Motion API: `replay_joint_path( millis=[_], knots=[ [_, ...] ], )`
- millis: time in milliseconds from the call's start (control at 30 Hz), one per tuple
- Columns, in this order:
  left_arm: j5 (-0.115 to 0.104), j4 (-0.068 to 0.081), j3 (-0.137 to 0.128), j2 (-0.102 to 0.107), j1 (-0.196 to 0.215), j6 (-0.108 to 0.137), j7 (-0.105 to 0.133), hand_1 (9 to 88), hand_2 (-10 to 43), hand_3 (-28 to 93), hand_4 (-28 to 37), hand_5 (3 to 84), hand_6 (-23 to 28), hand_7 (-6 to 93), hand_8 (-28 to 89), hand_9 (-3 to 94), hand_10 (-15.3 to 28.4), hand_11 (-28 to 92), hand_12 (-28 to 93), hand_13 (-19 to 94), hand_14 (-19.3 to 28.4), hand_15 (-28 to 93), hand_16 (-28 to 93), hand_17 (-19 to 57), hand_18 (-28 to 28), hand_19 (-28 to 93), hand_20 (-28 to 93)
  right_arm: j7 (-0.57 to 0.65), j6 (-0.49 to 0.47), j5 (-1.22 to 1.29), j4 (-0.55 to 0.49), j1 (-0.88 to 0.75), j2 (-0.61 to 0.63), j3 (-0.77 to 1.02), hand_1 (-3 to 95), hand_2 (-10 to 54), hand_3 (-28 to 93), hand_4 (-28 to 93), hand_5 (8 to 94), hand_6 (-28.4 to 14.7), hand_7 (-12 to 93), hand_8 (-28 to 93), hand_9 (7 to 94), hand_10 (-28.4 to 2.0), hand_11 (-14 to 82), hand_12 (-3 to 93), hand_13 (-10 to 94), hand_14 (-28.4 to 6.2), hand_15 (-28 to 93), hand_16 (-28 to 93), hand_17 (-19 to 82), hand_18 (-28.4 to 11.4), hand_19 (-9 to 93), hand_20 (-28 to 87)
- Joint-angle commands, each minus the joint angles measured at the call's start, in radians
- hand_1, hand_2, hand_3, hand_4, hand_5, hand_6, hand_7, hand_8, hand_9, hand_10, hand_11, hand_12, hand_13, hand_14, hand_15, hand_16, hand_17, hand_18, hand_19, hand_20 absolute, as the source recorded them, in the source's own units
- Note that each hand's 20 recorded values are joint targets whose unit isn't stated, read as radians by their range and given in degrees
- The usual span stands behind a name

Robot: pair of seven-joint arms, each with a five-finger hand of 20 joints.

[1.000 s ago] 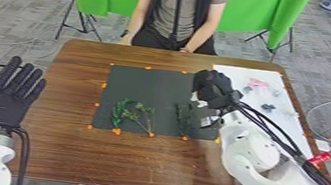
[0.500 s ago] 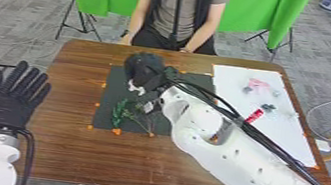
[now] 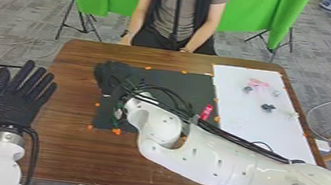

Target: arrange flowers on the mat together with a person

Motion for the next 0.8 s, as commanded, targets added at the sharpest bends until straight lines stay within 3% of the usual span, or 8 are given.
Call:
replay_joint_path(
  millis=[33, 367, 433, 800],
  knots=[
    [-0.007, 0.014, 0.023, 0.017, -0.029, 0.0, 0.005, 23.4, 15.7, 69, -28.3, 39.0, 7.0, 12.8, -10, 34.6, 15.7, 18, 9, 24, 14.6, 29, -7, -5.3, 13.2, 32, 12, -0.015, 0.032, 0.053, 0.054, 0.158, -0.043, -0.154, 66.5, -9.5, 67, -24, 61.4, 0.8, 48, 6, 69.4, -8.6, 11.5, 43.0, 70, -1.2, 27, 43, 51, 3.9, 93, -5],
    [-0.012, 0.016, 0.02, 0.015, -0.024, 0.002, 0.009, 23.4, 15.6, 70, -28.3, 39.1, 7.0, 12.8, -10, 34.6, 15.5, 18, 9, 24, 14.5, 29, -7, -5.3, 13.1, 32, 12, 0.025, 0.049, 0.085, 0.069, 0.12, -0.042, -0.123, 66.3, -9.5, 66, -26, 59.8, -0.3, 42, 3, 67.0, -10.3, 10.4, 40.4, 67, -2.0, 26, 39, 50, 5.6, 93, -10],
    [-0.01, 0.017, 0.022, 0.013, -0.027, 0.002, 0.005, 23.4, 15.6, 70, -28.3, 39.1, 7.0, 12.8, -10, 34.6, 15.5, 18, 9, 24, 14.6, 29, -7, -5.3, 13.1, 32, 12, 0.022, 0.01, 0.084, 0.063, 0.1, -0.04, -0.096, 66.1, -9.5, 66, -26, 59.2, -0.7, 41, 2, 66.3, -10.8, 10.9, 40.0, 67, -2.3, 26, 38, 50, 6.2, 93, -12],
    [-0.015, 0.016, 0.021, 0.015, -0.02, 0.0, 0.014, 23.5, 15.4, 70, -28.3, 39.1, 7.0, 13.0, -10, 34.6, 15.5, 18, 9, 24, 14.5, 29, -7, -5.4, 13.1, 32, 12, 0.015, -0.074, 0.063, 0.048, 0.056, -0.035, -0.044, 64.5, -9.5, 65, -27, 57.5, -1.5, 33, -1, 59.3, -13.4, 21.1, 24.4, 63, -3.5, 22, 34, 47, 3.8, 92, -18]
  ],
)
